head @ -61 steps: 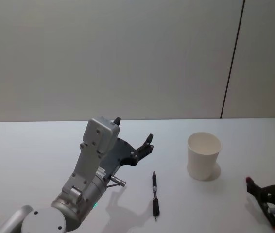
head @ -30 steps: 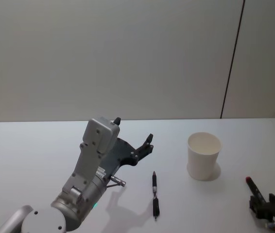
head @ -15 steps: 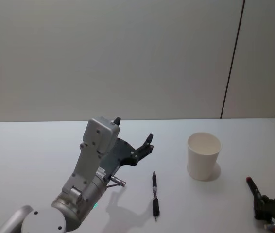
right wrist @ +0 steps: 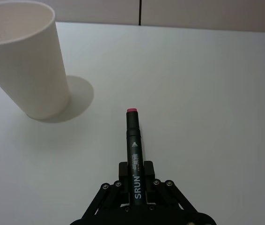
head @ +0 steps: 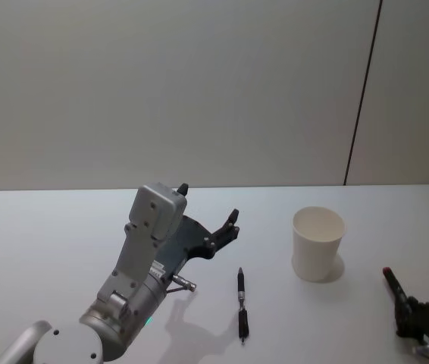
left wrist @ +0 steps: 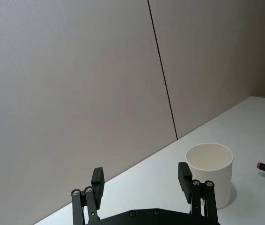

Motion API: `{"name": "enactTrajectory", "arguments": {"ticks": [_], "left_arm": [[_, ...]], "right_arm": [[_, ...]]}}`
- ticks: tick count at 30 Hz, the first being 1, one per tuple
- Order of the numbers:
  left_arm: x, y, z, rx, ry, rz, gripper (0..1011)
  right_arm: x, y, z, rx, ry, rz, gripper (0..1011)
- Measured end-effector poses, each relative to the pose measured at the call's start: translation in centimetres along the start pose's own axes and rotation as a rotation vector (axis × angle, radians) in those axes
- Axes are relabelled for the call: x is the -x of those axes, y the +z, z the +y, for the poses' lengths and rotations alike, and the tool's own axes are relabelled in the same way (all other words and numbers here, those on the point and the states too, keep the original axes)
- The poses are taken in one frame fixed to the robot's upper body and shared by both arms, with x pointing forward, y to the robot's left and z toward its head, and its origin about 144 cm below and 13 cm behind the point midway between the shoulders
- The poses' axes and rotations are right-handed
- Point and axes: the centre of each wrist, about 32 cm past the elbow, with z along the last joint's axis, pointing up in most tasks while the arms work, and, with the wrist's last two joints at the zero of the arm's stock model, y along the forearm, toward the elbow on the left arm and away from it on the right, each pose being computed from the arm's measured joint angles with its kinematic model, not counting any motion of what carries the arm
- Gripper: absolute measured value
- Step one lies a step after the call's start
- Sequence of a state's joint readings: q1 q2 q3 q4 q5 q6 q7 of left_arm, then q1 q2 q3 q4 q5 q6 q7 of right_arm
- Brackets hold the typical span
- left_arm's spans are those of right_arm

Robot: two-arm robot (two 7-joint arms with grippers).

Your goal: Place the pen into the pen holder.

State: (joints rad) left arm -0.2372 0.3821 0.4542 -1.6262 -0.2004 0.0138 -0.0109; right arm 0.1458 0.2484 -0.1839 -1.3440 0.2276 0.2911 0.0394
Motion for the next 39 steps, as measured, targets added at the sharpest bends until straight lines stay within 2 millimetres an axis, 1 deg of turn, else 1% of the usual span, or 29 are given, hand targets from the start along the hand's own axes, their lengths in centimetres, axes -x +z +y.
{"name": "enactTrajectory", "arguments": {"ticks": [6, 23, 33, 39], "left_arm": [[0.0, 0.0, 0.0, 0.000, 0.000, 0.000, 1004], [0.0, 0.0, 0.0, 0.000, 0.000, 0.000, 1004], [0.0, 0.0, 0.0, 0.000, 0.000, 0.000, 1004], [0.0, 0.0, 0.0, 0.000, 0.000, 0.000, 1004]], "right_arm": [[0.0, 0.3, -0.2, -0.057, 0.005, -0.009, 181], [-0.2, 1.5, -0.5, -0.294, 0.035, -0.037, 181], [-0.3, 2.6, -0.1, -0.454, 0.071, -0.055, 181], [-0.2, 3.5, 0.8, -0.572, 0.111, -0.072, 181]]}}
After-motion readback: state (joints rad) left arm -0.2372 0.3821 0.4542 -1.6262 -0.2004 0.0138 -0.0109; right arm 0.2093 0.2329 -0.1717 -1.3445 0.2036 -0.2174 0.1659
